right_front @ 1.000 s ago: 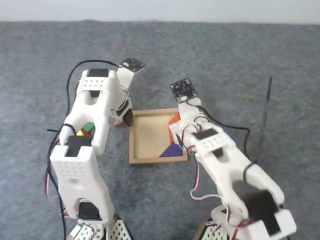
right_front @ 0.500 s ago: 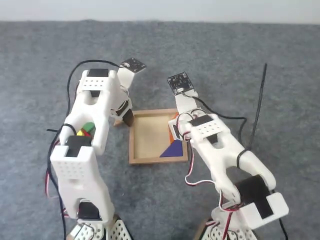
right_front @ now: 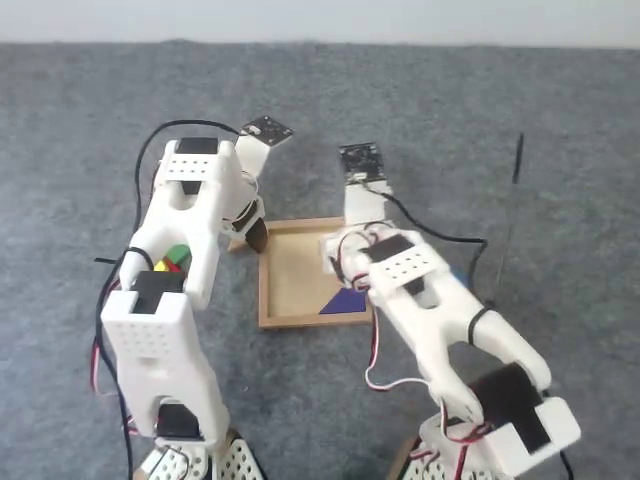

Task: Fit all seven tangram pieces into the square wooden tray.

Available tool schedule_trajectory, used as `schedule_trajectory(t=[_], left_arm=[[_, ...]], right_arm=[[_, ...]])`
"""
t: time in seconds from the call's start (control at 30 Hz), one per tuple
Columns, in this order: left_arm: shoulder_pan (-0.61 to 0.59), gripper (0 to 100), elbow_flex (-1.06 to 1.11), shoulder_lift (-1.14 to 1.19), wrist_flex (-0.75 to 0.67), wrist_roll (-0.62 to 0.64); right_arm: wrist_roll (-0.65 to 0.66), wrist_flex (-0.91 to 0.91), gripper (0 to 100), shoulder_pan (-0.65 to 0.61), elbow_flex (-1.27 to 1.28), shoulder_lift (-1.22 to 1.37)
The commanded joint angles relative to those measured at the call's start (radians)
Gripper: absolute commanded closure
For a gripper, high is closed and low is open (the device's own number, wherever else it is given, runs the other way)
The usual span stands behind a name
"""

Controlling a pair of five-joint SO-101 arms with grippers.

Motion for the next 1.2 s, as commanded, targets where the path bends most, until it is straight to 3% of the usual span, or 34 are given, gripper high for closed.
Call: schedule_trajectory(t=[0.0, 0.2, 0.6, 1.17], left_arm=[[0.002, 78, 0.007, 0.009, 0.011, 0.009], [0.002, 78, 0.007, 0.009, 0.012, 0.008], [0.0, 78, 0.007, 0.011, 0.014, 0.006], [0.003, 78, -0.015, -0.063, 0.058, 0.009]], right_arm=[[-0.02, -0.045, 76.8, -0.061, -0.081, 0.05], [-0.009, 0.033, 76.8, 0.008, -0.203, 0.186], [0.213, 0.202, 76.8, 0.105, -0.259, 0.206], [0.247, 0.236, 76.9, 0.108, -0.318, 0.305]])
